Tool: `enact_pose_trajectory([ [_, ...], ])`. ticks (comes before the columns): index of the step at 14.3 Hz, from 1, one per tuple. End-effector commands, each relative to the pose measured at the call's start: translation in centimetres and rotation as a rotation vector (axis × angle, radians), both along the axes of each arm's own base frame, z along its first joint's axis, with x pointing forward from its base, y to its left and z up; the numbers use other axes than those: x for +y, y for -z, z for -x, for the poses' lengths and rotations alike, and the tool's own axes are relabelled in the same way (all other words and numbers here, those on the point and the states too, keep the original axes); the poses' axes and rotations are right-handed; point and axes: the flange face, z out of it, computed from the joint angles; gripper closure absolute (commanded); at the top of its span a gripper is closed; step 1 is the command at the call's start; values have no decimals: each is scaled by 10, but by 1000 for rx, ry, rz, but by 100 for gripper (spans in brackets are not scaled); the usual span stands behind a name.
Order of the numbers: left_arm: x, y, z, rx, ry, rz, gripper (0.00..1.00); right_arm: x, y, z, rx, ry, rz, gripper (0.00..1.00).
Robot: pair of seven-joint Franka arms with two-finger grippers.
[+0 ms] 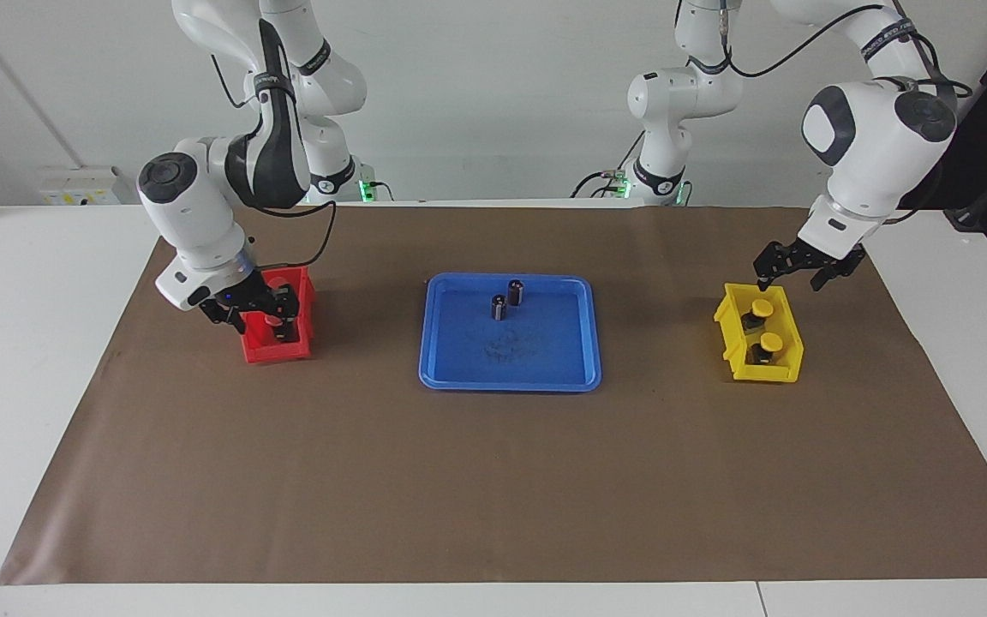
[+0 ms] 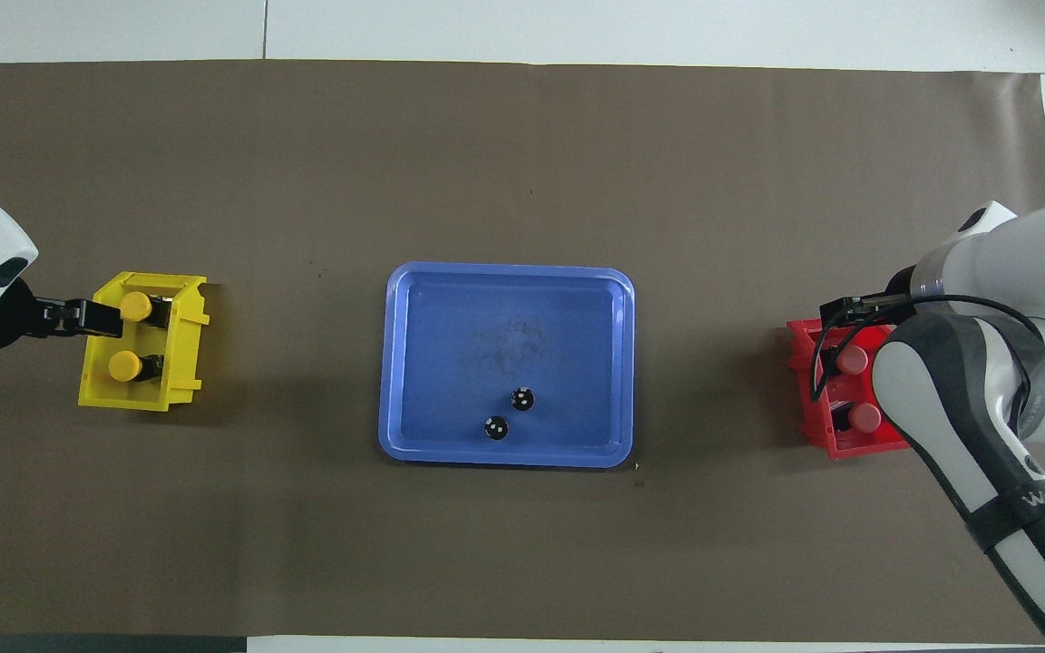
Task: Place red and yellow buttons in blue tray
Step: 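Grasp a yellow button with the left gripper while the right gripper grasps a red button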
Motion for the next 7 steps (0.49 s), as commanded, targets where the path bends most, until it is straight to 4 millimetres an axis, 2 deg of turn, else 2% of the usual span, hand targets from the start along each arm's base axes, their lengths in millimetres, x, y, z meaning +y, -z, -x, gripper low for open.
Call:
enact_pose_trajectory([
  [1, 6, 10, 1, -10, -13, 9, 23, -3, 5, 15, -2, -6, -15, 23],
  [4, 6, 31, 5, -8, -17, 10, 30, -3, 9, 22, 10, -8, -16, 27],
  [7, 6, 43, 10, 10, -20, 10, 30, -6, 15, 28, 19, -3, -17, 28],
])
